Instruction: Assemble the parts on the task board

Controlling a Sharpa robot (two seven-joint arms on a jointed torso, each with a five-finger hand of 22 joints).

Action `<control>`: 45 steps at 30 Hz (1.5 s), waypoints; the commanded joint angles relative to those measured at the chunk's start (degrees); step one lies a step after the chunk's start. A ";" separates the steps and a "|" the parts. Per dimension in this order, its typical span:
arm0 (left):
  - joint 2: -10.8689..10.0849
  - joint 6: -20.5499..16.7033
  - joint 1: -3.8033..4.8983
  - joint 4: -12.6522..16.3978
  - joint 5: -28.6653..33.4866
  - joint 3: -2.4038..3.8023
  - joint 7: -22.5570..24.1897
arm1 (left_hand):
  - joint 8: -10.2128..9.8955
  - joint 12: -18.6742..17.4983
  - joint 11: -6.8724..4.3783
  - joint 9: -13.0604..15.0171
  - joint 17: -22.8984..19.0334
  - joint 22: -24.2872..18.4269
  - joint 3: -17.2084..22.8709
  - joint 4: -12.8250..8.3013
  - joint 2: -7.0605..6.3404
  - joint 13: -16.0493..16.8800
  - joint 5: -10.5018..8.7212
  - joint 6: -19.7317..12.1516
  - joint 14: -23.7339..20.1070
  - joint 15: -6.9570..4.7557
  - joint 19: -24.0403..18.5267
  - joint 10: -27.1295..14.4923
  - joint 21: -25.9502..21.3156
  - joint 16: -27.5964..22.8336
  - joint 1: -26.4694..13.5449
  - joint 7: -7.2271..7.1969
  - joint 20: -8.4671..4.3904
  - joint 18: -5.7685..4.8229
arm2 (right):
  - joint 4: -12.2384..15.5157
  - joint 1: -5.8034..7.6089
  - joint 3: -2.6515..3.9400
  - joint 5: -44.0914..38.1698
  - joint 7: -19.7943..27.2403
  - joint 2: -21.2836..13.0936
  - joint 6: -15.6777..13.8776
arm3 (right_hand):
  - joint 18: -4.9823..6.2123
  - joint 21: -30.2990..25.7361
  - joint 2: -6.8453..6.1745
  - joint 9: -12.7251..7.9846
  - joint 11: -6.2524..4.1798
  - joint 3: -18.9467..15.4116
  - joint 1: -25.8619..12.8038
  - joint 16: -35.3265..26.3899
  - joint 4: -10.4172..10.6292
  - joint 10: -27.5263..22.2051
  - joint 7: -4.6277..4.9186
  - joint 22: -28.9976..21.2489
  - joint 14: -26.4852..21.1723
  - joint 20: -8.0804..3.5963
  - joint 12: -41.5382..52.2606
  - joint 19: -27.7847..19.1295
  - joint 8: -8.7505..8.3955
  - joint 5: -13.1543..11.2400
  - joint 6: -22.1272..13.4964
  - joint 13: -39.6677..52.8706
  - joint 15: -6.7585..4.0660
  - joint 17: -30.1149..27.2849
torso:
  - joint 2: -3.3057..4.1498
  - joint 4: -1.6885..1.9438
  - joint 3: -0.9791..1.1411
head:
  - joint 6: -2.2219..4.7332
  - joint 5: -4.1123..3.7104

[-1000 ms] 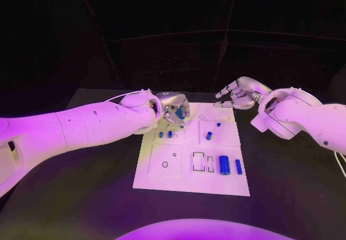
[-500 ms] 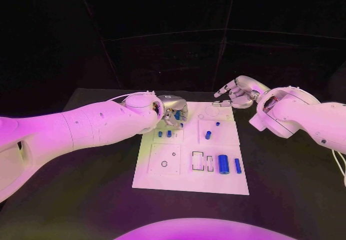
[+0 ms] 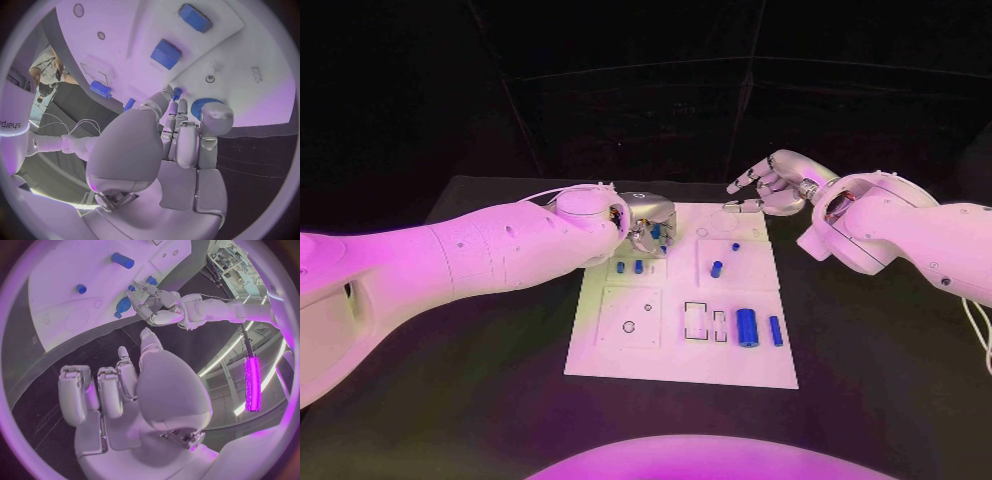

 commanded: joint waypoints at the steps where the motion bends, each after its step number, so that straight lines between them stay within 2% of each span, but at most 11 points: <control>1: 0.21 1.44 0.01 -0.37 -0.57 0.04 0.51 | -0.29 -0.52 -0.12 -0.23 -0.15 0.43 0.74 -0.13 0.82 -0.40 -0.08 0.72 1.76 -0.47 0.49 0.87 0.60 0.17 -0.02 -0.01 -0.17 -1.06 | 0.04 0.11 0.05 0.11 0.48 0.07 -0.06 | 0.28 -0.28 0.68 0.04 -0.03 -0.22 -0.10 -0.24 -0.02 -0.30 0.09 12.49 5.60 -0.35 -0.23 4.19 0.20 0.27 -0.35 3.57 -0.32 13.88 | -0.01 0.00 0.01 | -0.05 -0.02; 10: 0.91 2.87 -0.27 -1.57 -0.57 0.04 0.54 | -0.72 -2.05 -0.28 -1.11 -0.41 1.40 2.86 -0.51 1.37 -1.78 -0.08 2.04 1.80 -0.60 0.71 2.85 1.31 0.34 -0.33 -0.04 -0.33 -1.24 | 0.06 0.11 0.05 0.11 0.48 0.12 -0.06 | 0.27 -0.27 0.80 0.05 -0.04 -0.28 0.04 -0.21 -0.05 -0.24 0.08 12.52 5.61 -0.35 -0.15 4.21 0.23 0.36 -0.37 3.62 -0.33 13.93 | 0.02 -0.04 0.04 | -0.11 -0.13; 23: 1.28 2.82 -0.57 -2.33 -0.57 0.05 0.86 | -1.07 -3.18 -0.44 -1.80 -0.62 2.81 4.74 -0.99 1.67 -2.70 -0.07 3.11 1.80 -0.72 1.03 4.63 2.44 0.53 -0.73 -0.07 -0.43 -1.48 | 0.10 0.11 0.05 0.11 0.49 0.11 -0.07 | 0.27 -0.27 0.80 0.05 -0.04 -0.28 0.04 -0.21 -0.05 -0.24 0.08 12.52 5.61 -0.35 -0.15 4.21 0.23 0.36 -0.37 3.62 -0.33 13.93 | -0.02 0.07 0.02 | -0.10 -0.29; 29: 1.03 0.07 -0.65 -2.07 -0.56 0.06 2.05 | -1.09 -3.90 -0.66 -2.09 -0.73 3.88 6.09 -1.28 2.13 -3.10 -0.11 4.18 1.81 -0.89 1.27 6.02 3.31 0.68 -1.04 -0.15 -0.58 -1.66 | 0.08 0.11 0.05 0.11 0.55 0.16 -0.09 | 0.27 -0.27 0.80 0.05 -0.04 -0.28 0.04 -0.21 -0.05 -0.24 0.08 12.52 5.61 -0.35 -0.15 4.21 0.23 0.36 -0.37 3.62 -0.33 13.93 | -0.07 0.07 0.02 | -0.06 -0.25; 34: -0.11 -2.84 -0.68 -0.86 0.14 0.16 3.00 | -1.50 -4.94 -0.62 -2.47 -0.90 4.91 7.69 -2.10 2.16 -3.44 -0.11 4.61 1.83 -0.90 1.55 7.05 4.20 0.80 -0.88 0.10 -0.65 -1.85 | 0.00 0.11 0.05 0.11 0.63 0.20 -0.10 | 0.27 -0.27 0.80 0.05 -0.04 -0.28 0.04 -0.21 -0.05 -0.24 0.08 12.52 5.61 -0.35 -0.15 4.21 0.23 0.36 -0.37 3.62 -0.33 13.93 | -0.06 0.12 -0.02 | 0.06 -0.26; 37: -0.87 -3.63 -0.68 -0.04 0.87 0.67 3.41 | -1.72 -5.55 -0.61 -2.66 -1.09 5.10 8.58 -2.79 1.85 -3.57 -0.12 4.87 1.80 -0.88 1.56 7.54 4.32 0.81 -0.70 0.19 -0.69 -1.86 | -0.06 0.11 0.05 0.11 0.65 0.22 -0.09 | 0.27 -0.27 0.80 0.05 -0.04 -0.28 0.04 -0.21 -0.05 -0.24 0.08 12.52 5.61 -0.35 -0.15 4.21 0.23 0.36 -0.37 3.62 -0.33 13.93 | -0.10 0.12 0.01 | 0.11 -0.20; 42: -2.77 -4.56 -0.67 2.14 2.72 2.10 3.89 | -1.94 -6.27 -0.59 -2.87 -1.33 5.36 9.49 -3.41 1.46 -3.64 -0.13 5.29 1.76 -0.86 1.55 8.18 4.49 0.81 -0.97 0.24 -0.68 -1.89 | -0.19 0.11 0.05 0.10 0.66 0.31 -0.02 | 0.27 -0.28 0.87 0.05 -0.05 -0.32 0.09 -0.21 -0.05 -0.23 0.07 12.50 5.61 -0.36 -0.14 4.20 0.25 0.39 -0.37 3.62 -0.33 13.93 | -0.08 0.20 -0.04 | 0.33 -0.20; 45: -3.89 -4.56 -0.66 3.34 3.39 2.54 3.98 | -1.97 -6.38 -0.60 -2.90 -1.36 5.39 9.64 -3.49 1.41 -3.65 -0.13 5.38 1.75 -0.87 1.54 8.31 4.50 0.81 -1.06 0.25 -0.68 -1.89 | -0.26 0.11 0.05 0.10 0.68 0.34 0.01 | 0.27 -0.28 0.87 0.05 -0.05 -0.32 0.09 -0.21 -0.05 -0.23 0.07 12.50 5.61 -0.36 -0.14 4.20 0.25 0.39 -0.37 3.62 -0.33 13.93 | -0.08 0.21 -0.08 | 0.24 -0.08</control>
